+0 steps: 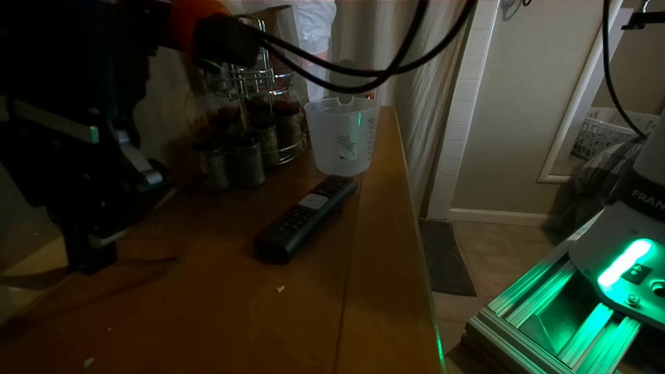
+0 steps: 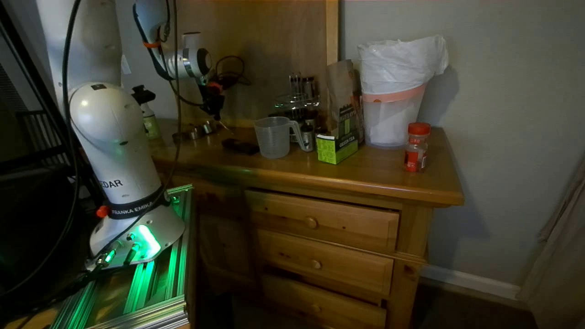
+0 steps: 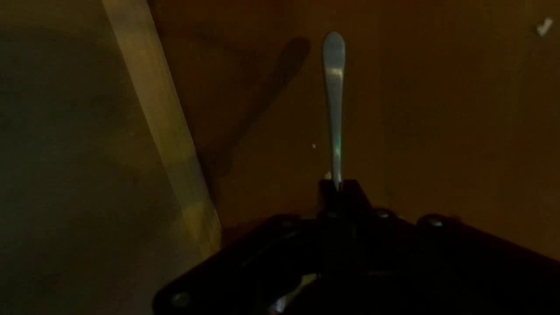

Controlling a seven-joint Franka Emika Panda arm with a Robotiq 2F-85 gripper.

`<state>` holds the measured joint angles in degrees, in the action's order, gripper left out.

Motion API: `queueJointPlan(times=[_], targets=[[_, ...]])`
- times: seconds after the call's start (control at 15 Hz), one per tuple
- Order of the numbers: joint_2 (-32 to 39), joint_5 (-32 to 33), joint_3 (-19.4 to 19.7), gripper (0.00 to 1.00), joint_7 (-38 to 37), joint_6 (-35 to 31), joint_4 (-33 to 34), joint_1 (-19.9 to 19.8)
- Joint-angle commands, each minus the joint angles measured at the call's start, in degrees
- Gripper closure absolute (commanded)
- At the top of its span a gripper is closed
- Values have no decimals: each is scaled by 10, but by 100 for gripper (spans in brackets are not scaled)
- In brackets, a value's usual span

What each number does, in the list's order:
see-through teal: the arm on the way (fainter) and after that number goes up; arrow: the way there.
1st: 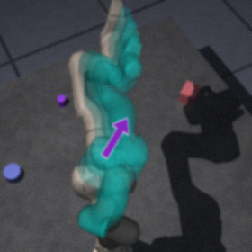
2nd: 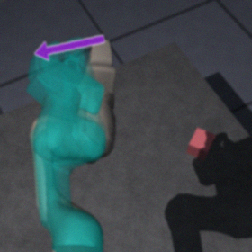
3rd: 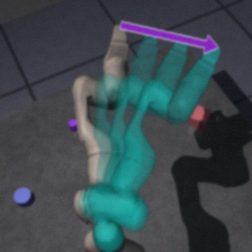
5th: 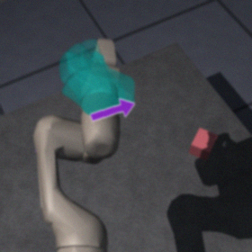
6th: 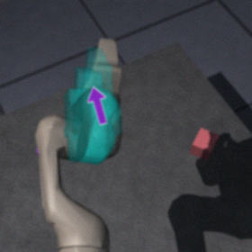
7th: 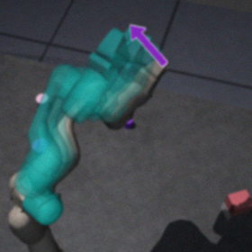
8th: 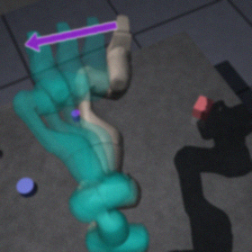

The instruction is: Put the fork in the jar

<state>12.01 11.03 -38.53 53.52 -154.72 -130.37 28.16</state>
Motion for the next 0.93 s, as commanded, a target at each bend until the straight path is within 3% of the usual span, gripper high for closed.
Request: queueJointPlan(times=[0.0,0.27,0.53,0.6,0.8,0.87], targets=[[-105,-134,-65,98,24,-64,-90,-44],[-192,-311,-98,98,27,-136,-148,-43],[-300,-489,-49,98,43,-165,-197,30],[-220,-419,-72,92,30,-159,-156,-3],[-279,-468,-56,92,36,-161,-182,20],[-287,-469,-56,98,35,-161,-187,22]])
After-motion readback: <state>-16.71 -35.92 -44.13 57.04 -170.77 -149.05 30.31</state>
